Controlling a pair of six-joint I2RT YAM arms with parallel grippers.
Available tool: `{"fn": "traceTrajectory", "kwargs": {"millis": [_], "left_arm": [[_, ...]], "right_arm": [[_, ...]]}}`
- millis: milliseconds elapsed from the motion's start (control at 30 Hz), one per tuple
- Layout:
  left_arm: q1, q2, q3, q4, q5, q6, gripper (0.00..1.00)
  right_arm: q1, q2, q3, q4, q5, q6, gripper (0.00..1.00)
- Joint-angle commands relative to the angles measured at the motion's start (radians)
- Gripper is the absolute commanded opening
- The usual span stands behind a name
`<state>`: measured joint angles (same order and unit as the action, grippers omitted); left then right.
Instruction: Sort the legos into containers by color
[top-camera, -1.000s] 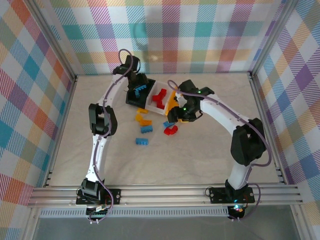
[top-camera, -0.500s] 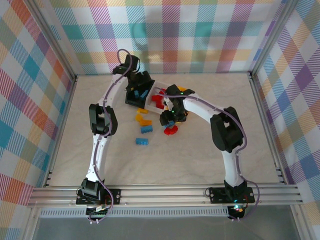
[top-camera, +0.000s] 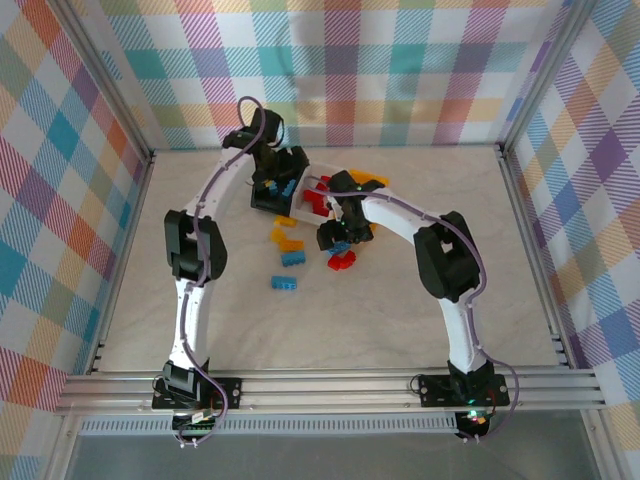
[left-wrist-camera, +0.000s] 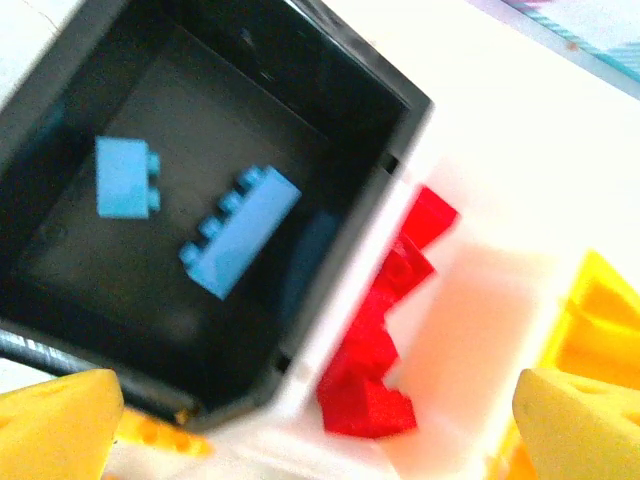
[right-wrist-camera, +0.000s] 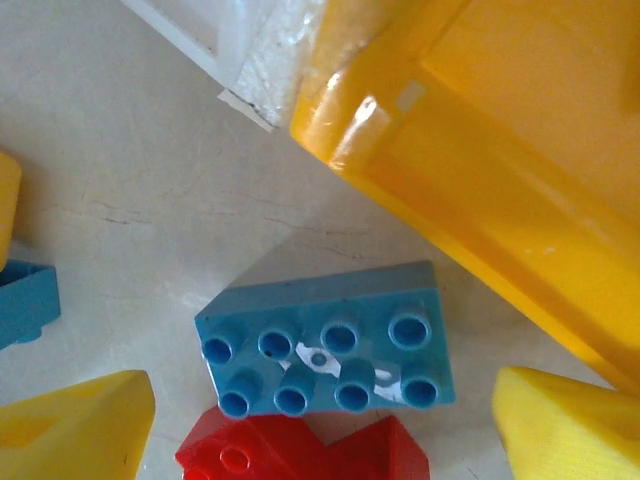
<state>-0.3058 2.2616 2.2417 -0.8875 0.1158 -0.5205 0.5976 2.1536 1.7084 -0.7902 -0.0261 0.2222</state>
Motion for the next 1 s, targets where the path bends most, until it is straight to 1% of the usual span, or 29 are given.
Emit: {"fn": "traceTrajectory", "kwargs": {"millis": [0,167,300,400,500,633,667,867,967], "left_arm": [[-0.006,-0.094,-0.064,-0.011,0.032,-0.004,1.0],[-0.006,-0.167,-0.146,-0.015,0.05,-0.004,1.0],[-0.004,-0.224,-0.208,-0.019,0.059,0.0,1.0],[-0.003,-0.266,-0.255,-0.025,0.059,0.011,1.0],[0.003,-0.31,-0.312,-0.028,0.057,0.017,1.0],[0.015,-0.368,-0.392,-0.024,0.048,0.022,1.0],[0.018,-0.38,-0.409,-0.022,0.048,0.019,1.0],[0.036,-0.439,-0.483,-0.021,0.042,0.023,1.0],[0.042,-0.468,-0.522,-0.027,0.035,0.031,1.0]], "right_arm": [[0.013,0.053,0.031,0.042,0.002,-0.031,0.87],[0.035,0.09,0.049,0.038,0.027,-0.074,0.85],[0.053,0.109,0.051,0.028,0.077,-0.108,0.84],[0.059,0.116,0.046,0.026,0.103,-0.115,0.81],[0.062,0.118,0.044,0.031,0.1,-0.118,0.74],[0.065,0.126,0.054,0.026,0.104,-0.121,0.58],[0.065,0.124,0.054,0.029,0.104,-0.121,0.57],[0.065,0.088,0.066,0.027,0.091,-0.113,0.56],[0.064,0.028,0.066,0.025,0.057,-0.095,0.57]]}}
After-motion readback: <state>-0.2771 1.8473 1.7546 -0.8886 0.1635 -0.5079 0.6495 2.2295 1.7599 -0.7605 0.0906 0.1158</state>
